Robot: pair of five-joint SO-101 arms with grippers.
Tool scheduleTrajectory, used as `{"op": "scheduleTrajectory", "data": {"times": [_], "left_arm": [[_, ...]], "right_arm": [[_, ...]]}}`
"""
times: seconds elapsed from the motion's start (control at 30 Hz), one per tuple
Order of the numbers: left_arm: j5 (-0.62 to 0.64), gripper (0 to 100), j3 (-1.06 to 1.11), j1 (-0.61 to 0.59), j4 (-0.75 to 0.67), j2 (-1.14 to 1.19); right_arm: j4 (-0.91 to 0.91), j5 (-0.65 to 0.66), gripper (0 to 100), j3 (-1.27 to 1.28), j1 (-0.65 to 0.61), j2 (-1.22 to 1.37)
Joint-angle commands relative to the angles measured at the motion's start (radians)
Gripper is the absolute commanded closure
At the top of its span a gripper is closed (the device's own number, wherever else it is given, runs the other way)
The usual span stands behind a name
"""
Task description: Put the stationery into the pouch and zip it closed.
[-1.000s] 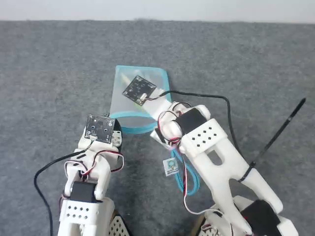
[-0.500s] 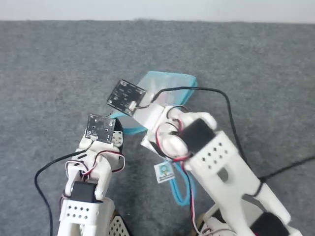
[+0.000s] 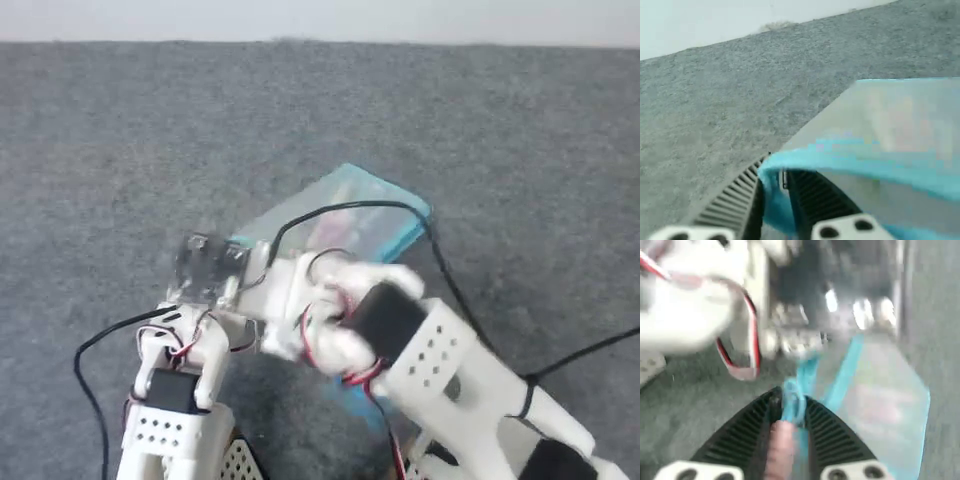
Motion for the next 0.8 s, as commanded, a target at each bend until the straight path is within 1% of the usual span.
{"op": "scheduleTrajectory", "data": {"times": [0.0,0.2,0.27,0.33,0.43,0.53,0.67,0.77], "left_arm": [[-0.011,99,-0.025,0.011,-0.015,-0.014],[-0.006,99,-0.025,-0.018,-0.020,-0.014],[0.018,99,-0.027,-0.021,-0.020,-0.014],[0.035,99,-0.036,-0.068,-0.021,-0.015],[0.074,99,-0.062,-0.167,-0.021,-0.015],[0.072,99,-0.064,-0.166,-0.020,-0.015],[0.068,99,-0.064,-0.152,-0.018,-0.015],[0.068,99,-0.064,-0.152,-0.018,-0.015]], "right_arm": [[-0.119,0.026,99.2,0.054,-0.081,-0.005],[-0.065,0.008,99.2,0.035,-0.093,-0.077],[-0.056,0.005,99.2,0.040,-0.094,-0.102],[-0.033,0.002,99.0,0.069,-0.084,-0.127],[-0.022,0.000,98.6,0.158,-0.018,-0.160],[-0.090,0.002,93.1,0.315,0.093,-0.199],[-0.257,0.038,83.1,0.532,0.245,-0.295],[-0.420,0.084,81.1,0.686,0.277,-0.369]]}}
